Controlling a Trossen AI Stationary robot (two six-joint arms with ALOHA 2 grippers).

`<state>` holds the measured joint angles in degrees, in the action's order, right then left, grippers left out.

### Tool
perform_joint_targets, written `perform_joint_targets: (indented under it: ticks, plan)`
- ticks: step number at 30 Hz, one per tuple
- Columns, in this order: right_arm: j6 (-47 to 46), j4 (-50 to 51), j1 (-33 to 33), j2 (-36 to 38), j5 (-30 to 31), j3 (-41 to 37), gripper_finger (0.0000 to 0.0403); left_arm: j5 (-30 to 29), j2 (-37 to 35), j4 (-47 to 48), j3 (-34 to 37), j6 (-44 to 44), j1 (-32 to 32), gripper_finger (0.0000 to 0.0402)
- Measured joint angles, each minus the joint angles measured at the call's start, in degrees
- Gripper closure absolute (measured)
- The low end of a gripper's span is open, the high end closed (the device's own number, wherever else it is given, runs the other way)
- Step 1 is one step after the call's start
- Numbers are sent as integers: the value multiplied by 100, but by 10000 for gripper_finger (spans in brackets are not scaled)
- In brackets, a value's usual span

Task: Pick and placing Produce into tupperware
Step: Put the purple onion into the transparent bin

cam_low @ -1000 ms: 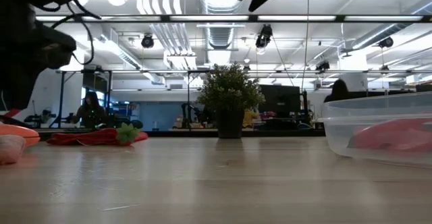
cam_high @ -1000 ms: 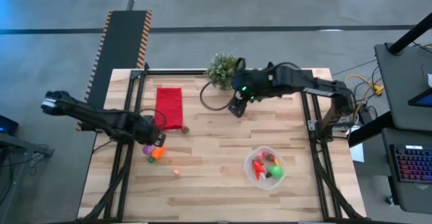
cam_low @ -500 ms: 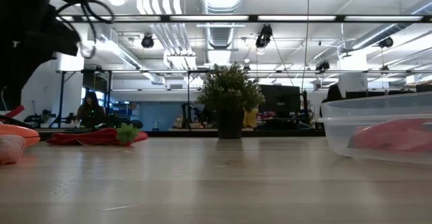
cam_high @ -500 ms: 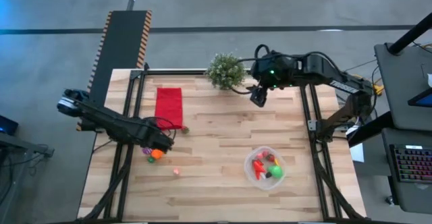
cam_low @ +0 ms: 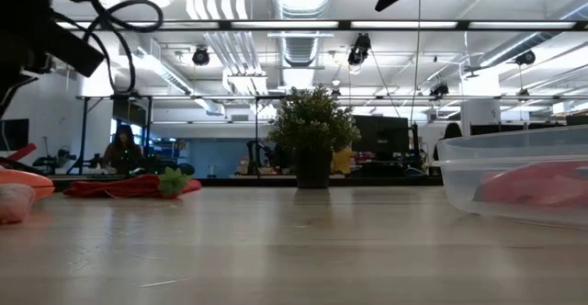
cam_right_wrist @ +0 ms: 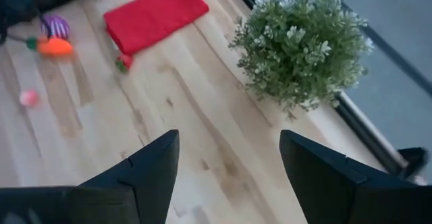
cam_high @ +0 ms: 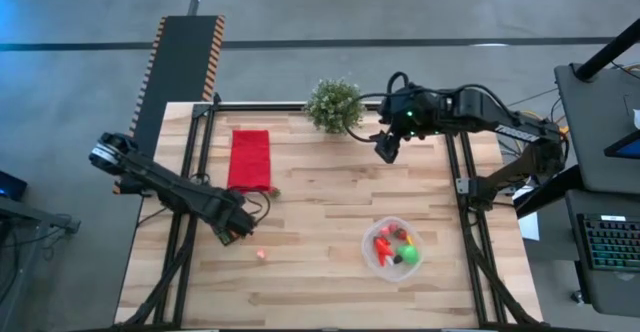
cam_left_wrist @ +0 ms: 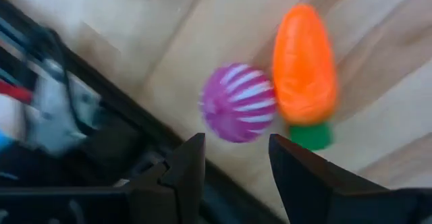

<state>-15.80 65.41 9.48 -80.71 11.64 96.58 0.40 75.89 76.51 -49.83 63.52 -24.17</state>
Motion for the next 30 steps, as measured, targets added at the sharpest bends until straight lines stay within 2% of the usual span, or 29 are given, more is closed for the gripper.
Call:
perform_joint_targets:
  ticks: [3,9,12,17,22,27,30]
  plan:
    - [-303,-249,-9,3,1,-103,154,287,-209,-158,120,119,-101,251]
    - [-436,-888,-9,-24,-4,-208,154,665,-371,49,473,-908,-221,252]
    - [-613,-1050,-9,-24,-7,-221,154,652,-299,-47,536,-1521,-226,252]
    - [-784,-1039,-9,-24,-9,-221,154,247,2,-555,532,-2146,-220,252]
    - [-912,-1037,-9,-24,-10,-221,154,-13,308,-582,577,-2354,-220,252]
    - [-974,-1037,-13,-28,-13,-221,154,244,519,-548,763,-2386,-226,252]
    - [-977,-1039,-13,-28,-13,-221,154,223,603,-870,868,-2404,-220,252]
